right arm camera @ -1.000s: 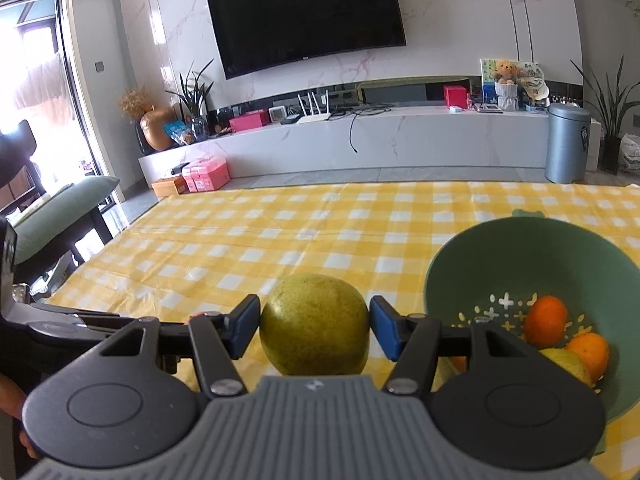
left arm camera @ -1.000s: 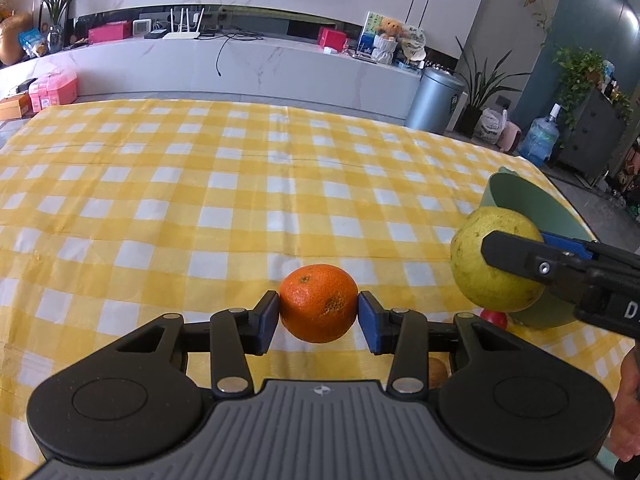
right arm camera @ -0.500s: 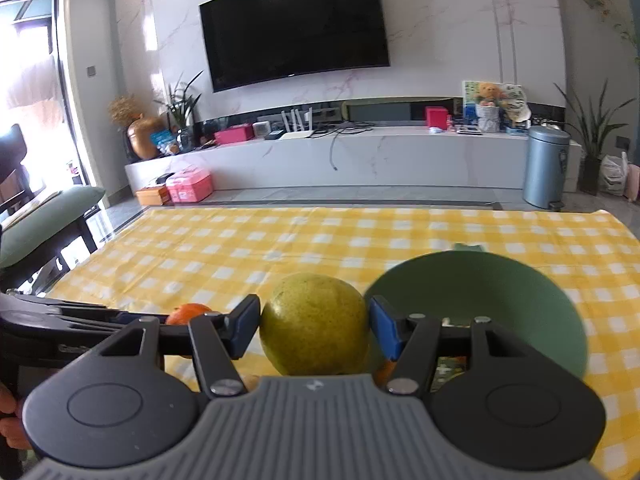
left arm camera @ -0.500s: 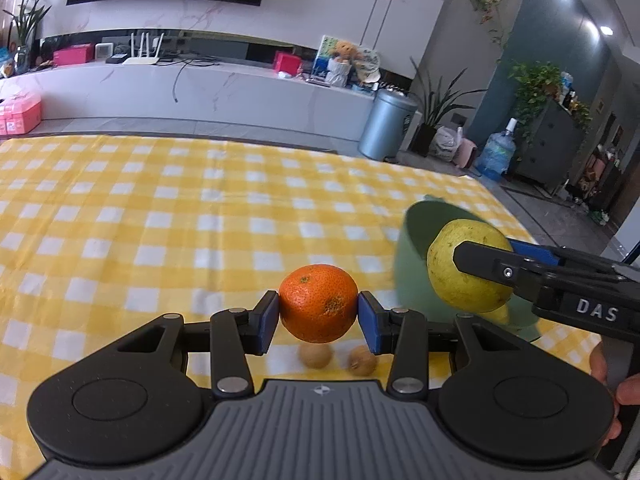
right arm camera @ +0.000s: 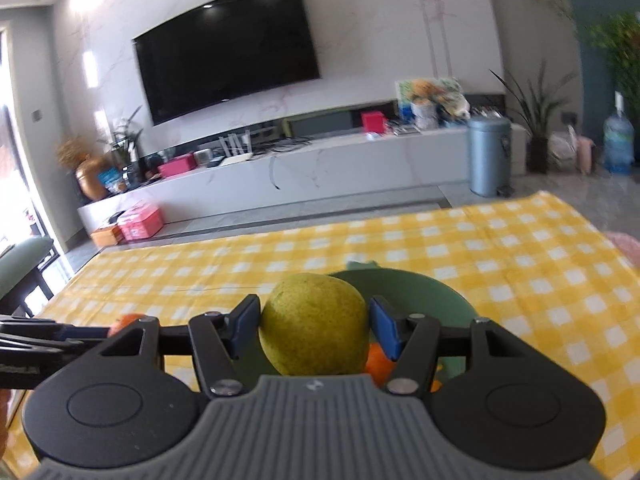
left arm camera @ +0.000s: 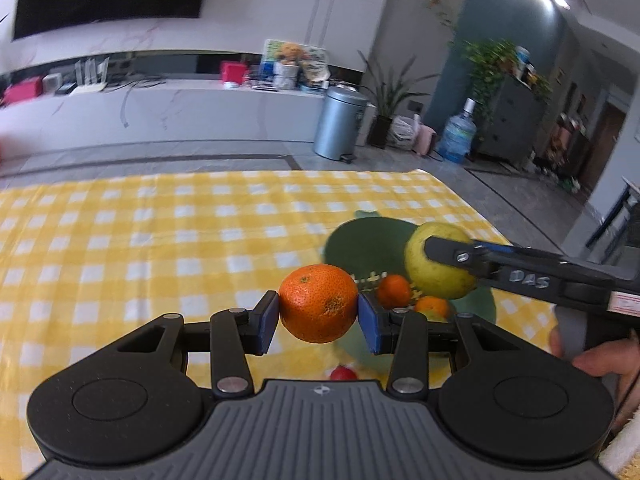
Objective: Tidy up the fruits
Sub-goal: 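Carry the orange with the left tool while the right tool carries the pear over the green bowl, then lower the orange and pear into the green bowl and open both tools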
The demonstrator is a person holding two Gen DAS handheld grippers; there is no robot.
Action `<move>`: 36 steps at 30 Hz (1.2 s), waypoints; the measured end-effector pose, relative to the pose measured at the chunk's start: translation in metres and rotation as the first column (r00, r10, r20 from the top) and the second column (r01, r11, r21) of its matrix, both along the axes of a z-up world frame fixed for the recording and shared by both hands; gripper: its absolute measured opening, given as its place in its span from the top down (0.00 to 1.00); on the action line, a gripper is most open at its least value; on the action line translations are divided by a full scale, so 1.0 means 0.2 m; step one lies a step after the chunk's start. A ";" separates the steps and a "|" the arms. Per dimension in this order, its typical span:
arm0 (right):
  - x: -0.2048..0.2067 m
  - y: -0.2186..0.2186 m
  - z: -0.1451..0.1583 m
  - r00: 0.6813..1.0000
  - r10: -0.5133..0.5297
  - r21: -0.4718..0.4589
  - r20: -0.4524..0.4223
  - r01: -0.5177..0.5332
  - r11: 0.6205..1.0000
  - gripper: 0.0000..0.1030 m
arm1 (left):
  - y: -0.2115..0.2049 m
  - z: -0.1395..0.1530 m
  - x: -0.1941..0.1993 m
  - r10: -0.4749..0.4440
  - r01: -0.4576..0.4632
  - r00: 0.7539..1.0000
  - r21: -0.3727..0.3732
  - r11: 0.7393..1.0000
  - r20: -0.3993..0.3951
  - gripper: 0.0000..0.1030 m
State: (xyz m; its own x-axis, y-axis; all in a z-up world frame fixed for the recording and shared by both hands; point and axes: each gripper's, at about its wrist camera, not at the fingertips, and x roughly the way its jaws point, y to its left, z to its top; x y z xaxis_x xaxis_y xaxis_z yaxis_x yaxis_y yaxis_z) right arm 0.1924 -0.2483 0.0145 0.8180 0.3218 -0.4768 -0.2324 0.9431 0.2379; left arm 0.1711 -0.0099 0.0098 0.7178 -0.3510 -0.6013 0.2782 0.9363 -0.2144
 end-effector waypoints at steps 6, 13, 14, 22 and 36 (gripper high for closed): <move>0.12 -0.06 -0.10 0.997 -0.033 0.025 -0.075 0.035 0.999 0.44 | -0.20 -0.01 0.11 -0.092 0.093 0.996 0.107 0.990 -0.007 0.53; 0.17 -0.08 -0.13 0.994 -0.087 -0.008 -0.059 0.087 0.996 0.44 | -0.39 -0.09 0.20 -0.167 0.170 0.985 0.219 0.961 -0.032 0.53; 0.17 -0.08 -0.13 0.994 -0.098 -0.022 -0.051 0.097 0.995 0.44 | -0.41 -0.11 0.22 -0.173 0.178 0.984 0.230 0.957 -0.040 0.53; 0.24 -0.10 -0.21 0.982 -0.166 -0.070 -0.094 0.160 0.985 0.44 | -0.49 -0.19 0.33 -0.193 0.208 0.978 0.254 0.944 -0.081 0.53; 0.29 -0.13 -0.24 0.972 -0.196 -0.050 -0.127 0.191 0.980 0.44 | -0.56 -0.28 0.42 -0.142 0.183 0.979 0.322 0.929 -0.145 0.53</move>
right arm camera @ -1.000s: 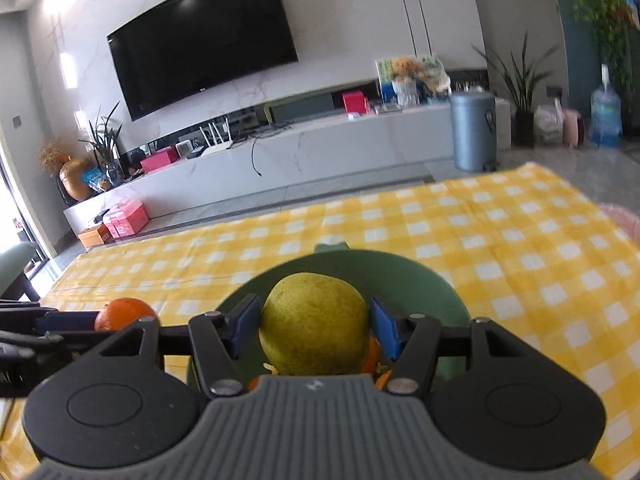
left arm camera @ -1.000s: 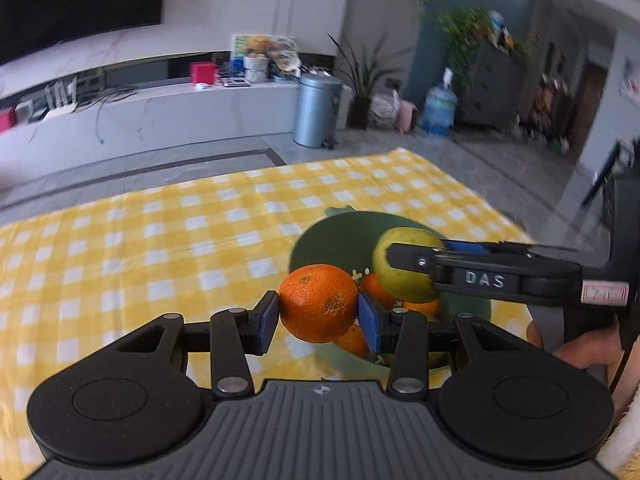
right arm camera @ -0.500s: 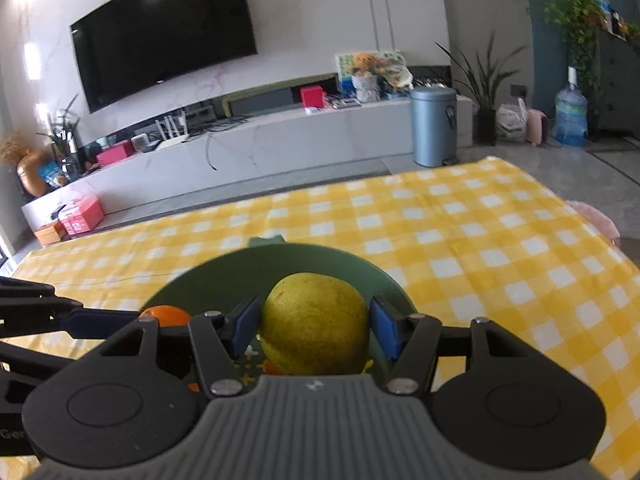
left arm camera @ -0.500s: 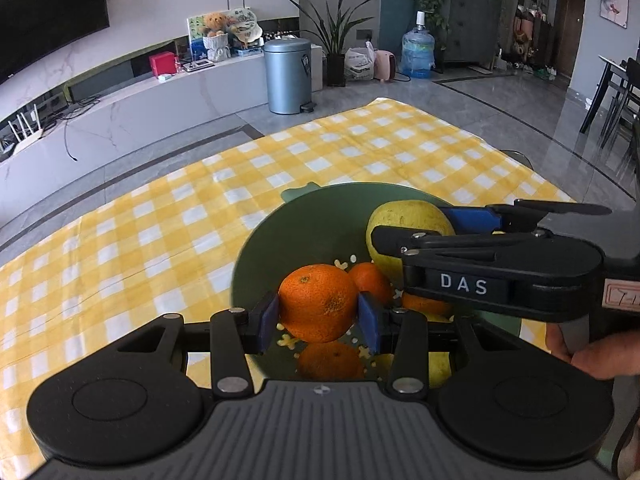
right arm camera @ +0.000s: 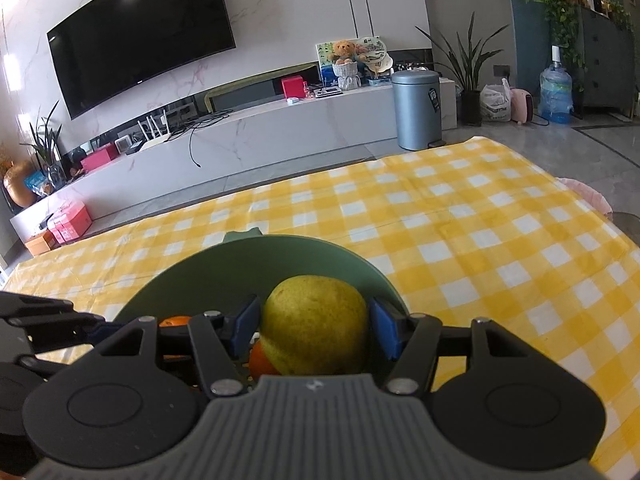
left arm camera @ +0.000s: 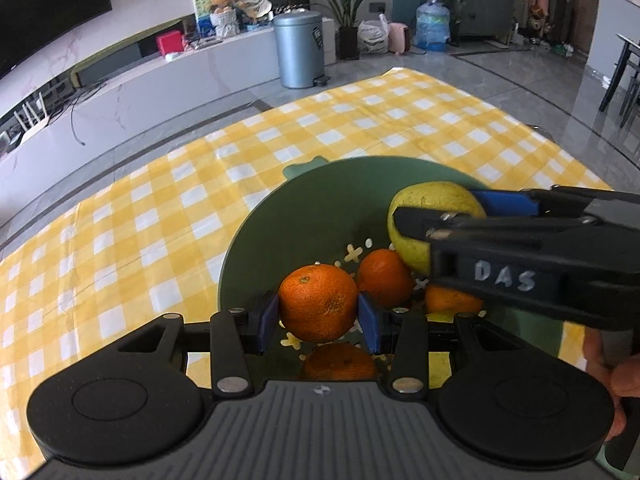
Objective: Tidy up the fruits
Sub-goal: 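Lower the orange and pear into the green bowl and open both tools, then move the left tool to the green cucumber and close on it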
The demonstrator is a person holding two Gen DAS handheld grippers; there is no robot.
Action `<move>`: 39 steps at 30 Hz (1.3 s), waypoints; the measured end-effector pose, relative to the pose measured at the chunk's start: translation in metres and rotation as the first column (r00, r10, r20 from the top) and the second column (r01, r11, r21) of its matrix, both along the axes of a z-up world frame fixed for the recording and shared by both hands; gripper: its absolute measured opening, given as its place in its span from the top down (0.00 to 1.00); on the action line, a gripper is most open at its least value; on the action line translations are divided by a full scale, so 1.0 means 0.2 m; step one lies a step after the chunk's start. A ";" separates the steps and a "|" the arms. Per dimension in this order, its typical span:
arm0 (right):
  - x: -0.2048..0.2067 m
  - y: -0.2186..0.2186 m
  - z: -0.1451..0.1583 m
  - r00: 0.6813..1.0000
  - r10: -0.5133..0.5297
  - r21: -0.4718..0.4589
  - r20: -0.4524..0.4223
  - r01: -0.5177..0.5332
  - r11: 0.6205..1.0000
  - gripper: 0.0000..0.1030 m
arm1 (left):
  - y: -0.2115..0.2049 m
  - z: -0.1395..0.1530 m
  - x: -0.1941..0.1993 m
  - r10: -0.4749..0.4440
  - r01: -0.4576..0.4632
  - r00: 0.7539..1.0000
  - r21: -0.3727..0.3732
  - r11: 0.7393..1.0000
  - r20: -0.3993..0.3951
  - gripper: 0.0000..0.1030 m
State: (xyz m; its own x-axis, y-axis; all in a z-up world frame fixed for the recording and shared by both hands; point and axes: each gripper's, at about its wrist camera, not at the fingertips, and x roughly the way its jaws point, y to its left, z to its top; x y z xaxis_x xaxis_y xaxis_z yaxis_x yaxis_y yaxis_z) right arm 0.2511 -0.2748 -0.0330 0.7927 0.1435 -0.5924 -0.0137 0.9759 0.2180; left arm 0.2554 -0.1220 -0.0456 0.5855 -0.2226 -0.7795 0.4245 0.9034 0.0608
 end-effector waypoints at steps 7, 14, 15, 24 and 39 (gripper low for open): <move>-0.02 -0.01 0.01 1.000 -0.021 0.017 0.014 0.021 1.000 0.43 | -0.01 -0.02 0.00 0.003 -0.003 1.000 0.016 1.000 -0.006 0.53; -0.02 -0.01 0.02 0.999 -0.027 0.019 0.018 0.027 0.999 0.42 | -0.03 -0.03 0.00 -0.004 0.005 1.000 0.027 1.000 -0.010 0.49; -0.02 0.00 0.02 0.999 -0.026 0.018 0.020 0.025 1.000 0.40 | -0.02 -0.03 0.00 -0.003 0.003 1.000 0.024 1.000 -0.007 0.47; -0.07 0.00 0.06 0.998 -0.010 0.021 0.064 0.009 1.000 0.30 | 0.00 0.05 -0.05 -0.006 0.007 0.999 -0.011 1.000 0.043 0.39; -0.35 0.12 0.18 0.983 0.057 0.018 0.177 -0.061 0.998 0.18 | 0.28 0.28 -0.39 0.148 -0.144 0.988 -0.083 0.986 0.045 0.39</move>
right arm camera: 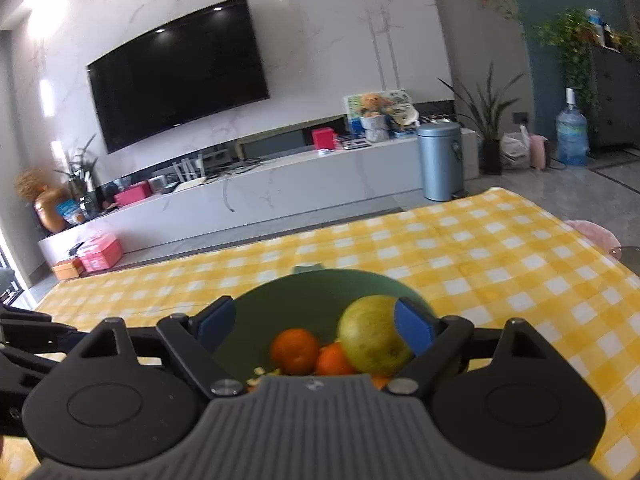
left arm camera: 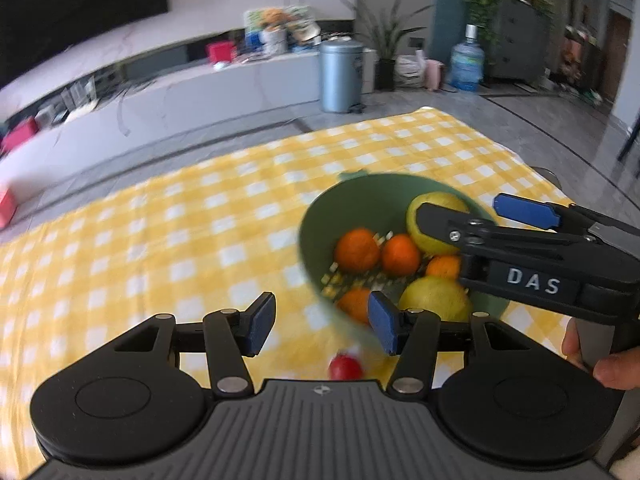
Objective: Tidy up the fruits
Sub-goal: 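Move the left tool to the green cucumber and close on it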
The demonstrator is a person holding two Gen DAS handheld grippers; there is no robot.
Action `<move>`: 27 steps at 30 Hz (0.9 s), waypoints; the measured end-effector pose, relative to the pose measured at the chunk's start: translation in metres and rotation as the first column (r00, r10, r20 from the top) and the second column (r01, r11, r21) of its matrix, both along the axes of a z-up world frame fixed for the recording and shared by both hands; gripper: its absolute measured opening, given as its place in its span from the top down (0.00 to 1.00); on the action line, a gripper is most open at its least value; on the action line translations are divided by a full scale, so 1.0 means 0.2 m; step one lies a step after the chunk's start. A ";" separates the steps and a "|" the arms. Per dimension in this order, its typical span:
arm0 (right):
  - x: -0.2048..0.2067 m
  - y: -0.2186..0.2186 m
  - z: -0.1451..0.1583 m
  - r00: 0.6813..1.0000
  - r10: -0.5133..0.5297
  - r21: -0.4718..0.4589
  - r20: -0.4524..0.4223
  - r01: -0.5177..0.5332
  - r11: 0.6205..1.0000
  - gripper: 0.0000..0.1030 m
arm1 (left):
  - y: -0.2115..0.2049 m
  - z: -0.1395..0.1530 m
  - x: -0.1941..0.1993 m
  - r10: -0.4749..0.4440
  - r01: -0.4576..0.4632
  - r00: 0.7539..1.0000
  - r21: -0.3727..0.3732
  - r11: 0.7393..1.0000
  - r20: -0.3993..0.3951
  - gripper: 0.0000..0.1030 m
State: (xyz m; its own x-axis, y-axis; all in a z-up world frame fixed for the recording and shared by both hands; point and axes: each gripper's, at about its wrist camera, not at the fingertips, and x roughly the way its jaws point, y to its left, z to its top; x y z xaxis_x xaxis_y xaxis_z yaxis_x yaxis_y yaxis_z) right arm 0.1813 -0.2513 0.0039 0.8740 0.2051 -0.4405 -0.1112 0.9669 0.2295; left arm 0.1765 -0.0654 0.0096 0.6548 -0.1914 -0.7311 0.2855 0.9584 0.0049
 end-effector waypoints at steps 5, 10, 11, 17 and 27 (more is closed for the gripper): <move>-0.10 0.09 0.03 0.998 0.065 -0.025 0.007 -0.065 0.998 0.14 | 0.13 0.03 -0.12 0.050 -0.052 0.998 -0.040 0.998 -0.045 0.39; -0.22 0.19 0.02 0.995 0.101 -0.060 -0.012 -0.102 0.993 0.06 | 0.22 0.05 -0.23 0.054 -0.059 0.994 -0.056 0.997 -0.091 0.39; -0.24 0.20 0.02 0.993 0.117 -0.071 -0.016 -0.118 0.990 0.06 | 0.24 0.05 -0.24 0.058 -0.065 0.993 -0.063 0.996 -0.104 0.39; -0.36 0.27 -0.02 0.983 0.170 -0.082 -0.072 -0.176 0.981 0.07 | 0.35 0.02 -0.34 0.119 -0.139 0.979 -0.114 0.984 -0.166 0.39; -0.47 0.32 -0.10 0.962 0.201 -0.052 -0.185 -0.214 0.976 0.20 | 0.48 -0.14 -0.48 0.300 -0.372 0.893 -0.175 0.912 -0.336 0.39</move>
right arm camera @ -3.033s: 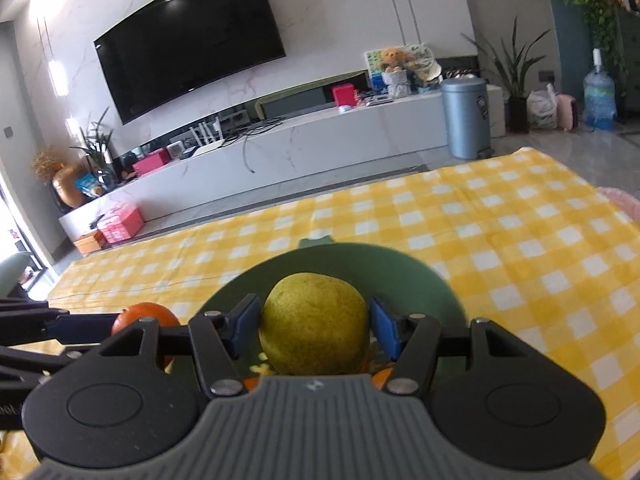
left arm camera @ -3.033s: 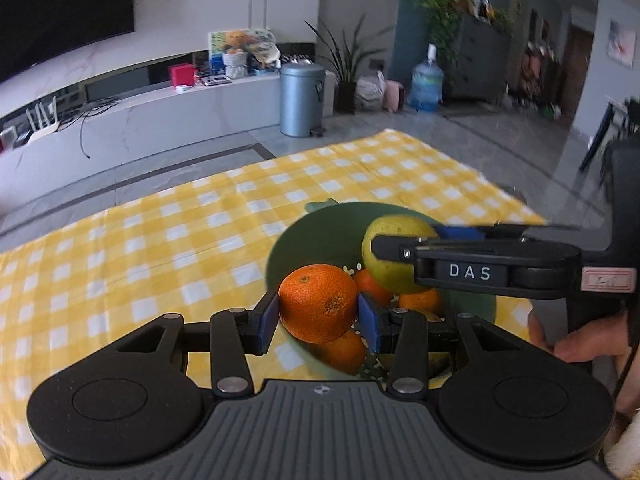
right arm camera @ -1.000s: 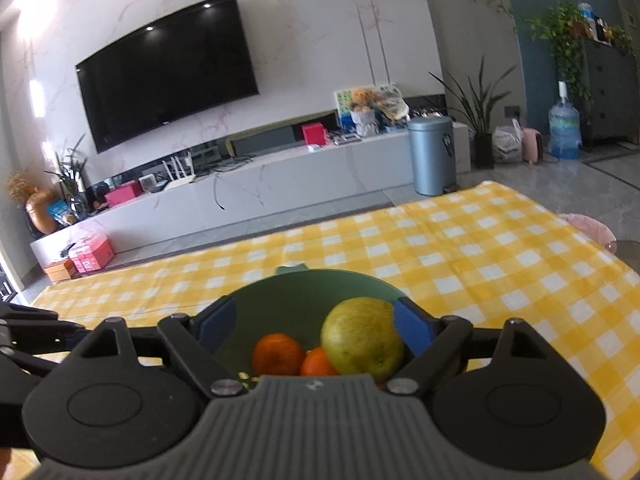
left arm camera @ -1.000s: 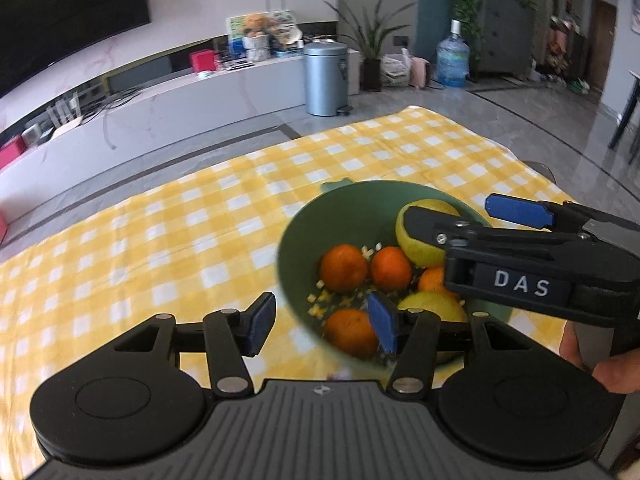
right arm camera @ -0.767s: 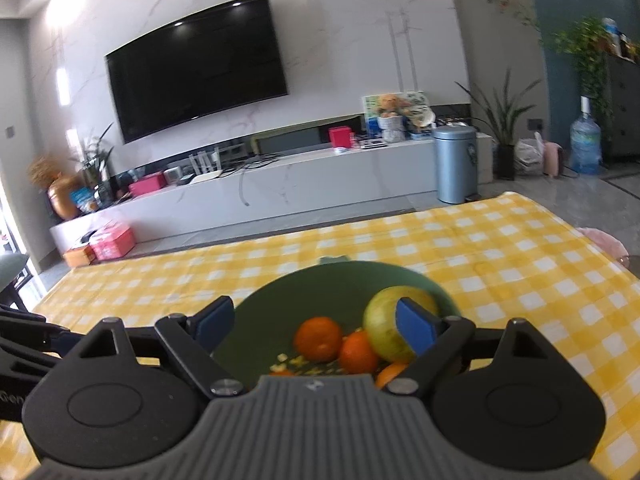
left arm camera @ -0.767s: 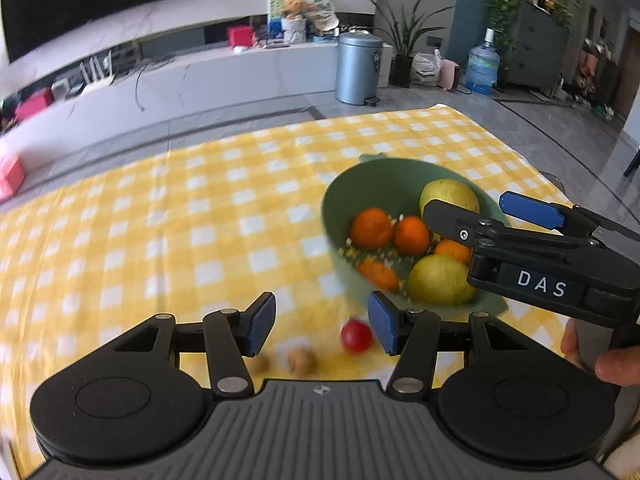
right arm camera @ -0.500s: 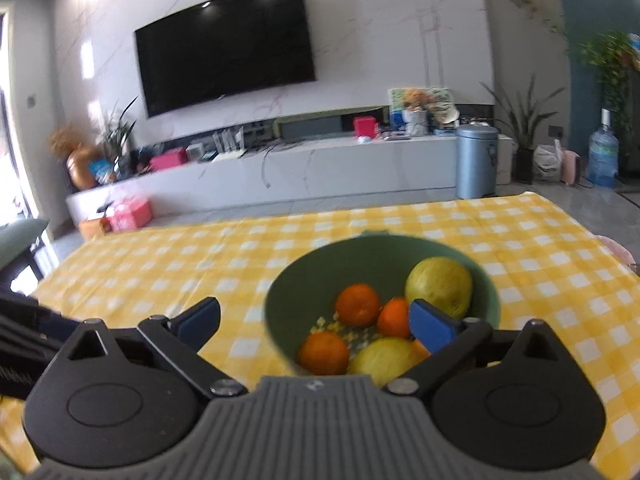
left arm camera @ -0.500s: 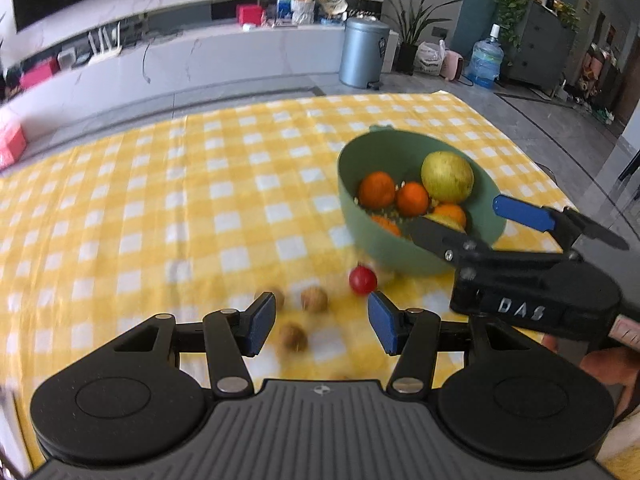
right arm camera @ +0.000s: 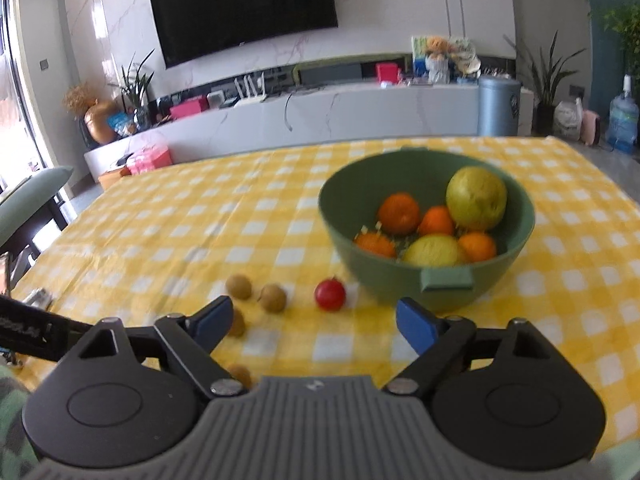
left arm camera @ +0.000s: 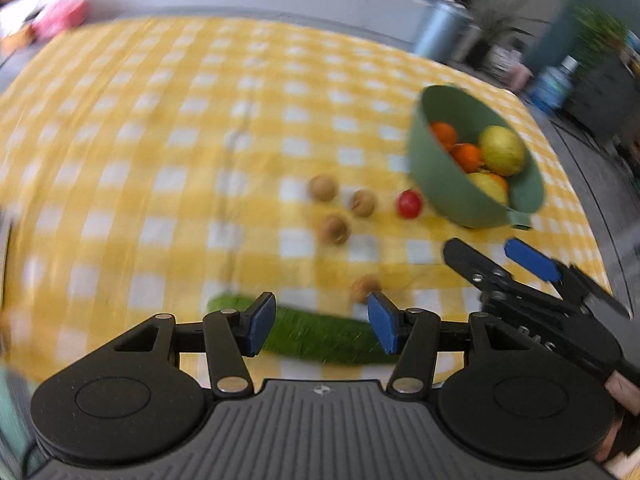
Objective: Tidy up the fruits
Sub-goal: 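Move the left tool to the green cucumber and close on it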
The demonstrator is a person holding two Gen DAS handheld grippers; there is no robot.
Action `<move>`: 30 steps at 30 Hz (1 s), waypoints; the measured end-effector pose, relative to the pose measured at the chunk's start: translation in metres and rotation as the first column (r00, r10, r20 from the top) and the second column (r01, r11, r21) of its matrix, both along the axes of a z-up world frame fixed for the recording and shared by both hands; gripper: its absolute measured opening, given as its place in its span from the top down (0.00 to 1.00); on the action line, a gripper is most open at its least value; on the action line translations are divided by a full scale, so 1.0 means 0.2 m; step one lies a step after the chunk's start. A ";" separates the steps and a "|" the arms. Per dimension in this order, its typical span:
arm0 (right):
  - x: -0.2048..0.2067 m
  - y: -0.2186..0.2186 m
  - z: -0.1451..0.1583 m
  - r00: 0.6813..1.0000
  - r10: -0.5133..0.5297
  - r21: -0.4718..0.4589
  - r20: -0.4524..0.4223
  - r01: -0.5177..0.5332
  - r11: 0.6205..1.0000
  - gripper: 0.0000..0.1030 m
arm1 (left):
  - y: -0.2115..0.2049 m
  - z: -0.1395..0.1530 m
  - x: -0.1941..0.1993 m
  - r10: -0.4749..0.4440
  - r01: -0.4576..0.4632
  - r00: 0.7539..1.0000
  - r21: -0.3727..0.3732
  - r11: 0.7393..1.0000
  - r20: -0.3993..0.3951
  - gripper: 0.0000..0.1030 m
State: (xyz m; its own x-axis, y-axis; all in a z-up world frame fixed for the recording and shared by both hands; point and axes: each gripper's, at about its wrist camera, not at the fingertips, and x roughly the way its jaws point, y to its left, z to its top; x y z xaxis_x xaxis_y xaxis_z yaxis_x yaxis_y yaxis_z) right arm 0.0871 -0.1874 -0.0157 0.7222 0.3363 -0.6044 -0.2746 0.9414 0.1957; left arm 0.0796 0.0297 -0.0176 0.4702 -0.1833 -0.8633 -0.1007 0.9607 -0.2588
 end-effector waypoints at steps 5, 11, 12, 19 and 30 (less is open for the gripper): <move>-0.02 -0.03 0.00 1.000 -0.012 0.042 -0.019 0.013 0.999 0.23 | 0.09 -0.07 -0.05 0.138 -0.144 0.988 -0.100 0.984 -0.067 0.39; -0.03 -0.02 -0.01 0.999 -0.001 0.042 -0.032 0.002 0.999 0.23 | 0.14 -0.15 -0.07 0.267 -0.285 0.956 -0.165 0.944 -0.124 0.39; -0.03 -0.01 -0.02 0.999 0.007 0.033 -0.034 -0.006 0.999 0.23 | 0.14 -0.17 -0.06 0.283 -0.304 0.950 -0.177 0.936 -0.135 0.39; 0.00 0.06 -0.07 0.995 0.061 -0.037 -0.081 -0.064 0.997 0.47 | 0.12 -0.24 -0.03 0.337 -0.365 0.925 -0.165 0.916 -0.174 0.33; 0.06 0.15 -0.20 0.960 0.085 -0.191 -0.266 -0.138 0.972 0.72 | 0.07 -0.21 0.01 0.351 -0.373 0.923 -0.145 0.916 -0.158 0.28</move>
State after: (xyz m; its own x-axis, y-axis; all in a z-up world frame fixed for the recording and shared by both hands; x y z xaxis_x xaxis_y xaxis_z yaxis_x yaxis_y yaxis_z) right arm 0.0994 -0.1571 -0.0558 0.5003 0.2550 -0.8275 -0.3465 0.9348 0.0785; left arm 0.0822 0.0447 -0.0599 0.4213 -0.1696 -0.8909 -0.4757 0.7951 -0.3763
